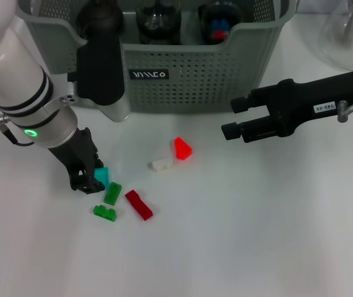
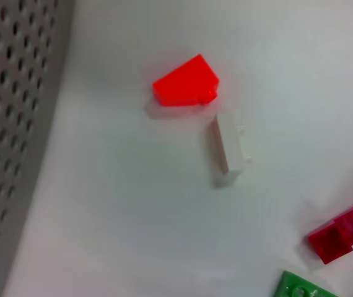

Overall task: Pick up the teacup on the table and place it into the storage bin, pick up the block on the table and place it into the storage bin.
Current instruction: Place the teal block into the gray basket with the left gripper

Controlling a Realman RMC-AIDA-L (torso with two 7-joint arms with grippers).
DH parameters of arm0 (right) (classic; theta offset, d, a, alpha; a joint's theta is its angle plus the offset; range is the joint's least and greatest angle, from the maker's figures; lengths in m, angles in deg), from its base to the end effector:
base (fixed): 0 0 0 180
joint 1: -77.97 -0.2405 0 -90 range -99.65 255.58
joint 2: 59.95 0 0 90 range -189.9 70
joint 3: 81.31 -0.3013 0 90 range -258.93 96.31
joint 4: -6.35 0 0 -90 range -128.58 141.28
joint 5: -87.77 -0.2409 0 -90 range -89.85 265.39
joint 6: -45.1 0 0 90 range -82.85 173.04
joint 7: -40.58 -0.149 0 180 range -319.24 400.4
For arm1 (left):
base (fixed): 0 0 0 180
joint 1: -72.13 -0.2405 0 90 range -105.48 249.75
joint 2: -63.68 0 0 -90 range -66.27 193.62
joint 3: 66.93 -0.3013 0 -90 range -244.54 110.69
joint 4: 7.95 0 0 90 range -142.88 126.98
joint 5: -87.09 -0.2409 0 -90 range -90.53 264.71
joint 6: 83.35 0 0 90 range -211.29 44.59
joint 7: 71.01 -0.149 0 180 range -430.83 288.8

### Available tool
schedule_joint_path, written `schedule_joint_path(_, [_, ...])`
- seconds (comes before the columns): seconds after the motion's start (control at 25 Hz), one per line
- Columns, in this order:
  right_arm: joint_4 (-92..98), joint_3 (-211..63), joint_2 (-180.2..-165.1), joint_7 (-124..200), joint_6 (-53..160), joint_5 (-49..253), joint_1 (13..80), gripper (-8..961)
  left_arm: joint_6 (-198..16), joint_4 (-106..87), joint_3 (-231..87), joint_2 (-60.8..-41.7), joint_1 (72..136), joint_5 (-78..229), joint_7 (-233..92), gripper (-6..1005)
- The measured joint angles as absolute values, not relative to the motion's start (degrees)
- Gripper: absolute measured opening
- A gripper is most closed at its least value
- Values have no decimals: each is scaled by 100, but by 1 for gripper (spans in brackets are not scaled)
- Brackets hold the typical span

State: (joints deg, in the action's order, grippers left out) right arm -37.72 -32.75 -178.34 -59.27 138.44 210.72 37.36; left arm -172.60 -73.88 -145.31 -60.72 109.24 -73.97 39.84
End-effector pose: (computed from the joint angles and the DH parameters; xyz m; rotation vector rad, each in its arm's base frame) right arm 0.2369 0.4141 -0.0310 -3.0046 0.7153 0.4231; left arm -0.2387 0.3946 -0.0702 -2.8893 -0.2093 0.9101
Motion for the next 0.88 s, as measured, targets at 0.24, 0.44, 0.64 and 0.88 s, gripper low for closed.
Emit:
schedule_joint_path(0.24, [-3789, -3309, -17805, -5927, 13891, 21073, 3759, 779, -17570, -7853, -13957, -6079, 10844, -7173, 4082, 395])
schedule_joint_path(0.44, [-3801, -3306, -17717, -5890, 14064, 21084, 3838, 779, -18338, -8229, -12302, -6055, 10830, -6204, 4061, 410])
schedule_joint_path(0.64, [-3798, -3285, -17537, -5802, 14211, 21107, 4001, 779, -19167, -8269, -10751, -5986, 10826, -4657, 3935, 426])
schedule_joint_path(0.88, [-3774, -3276, -17428, -5657, 14243, 21117, 4087, 779, -18354, -8326, -10636, -5892, 11315, -3614, 4595, 444])
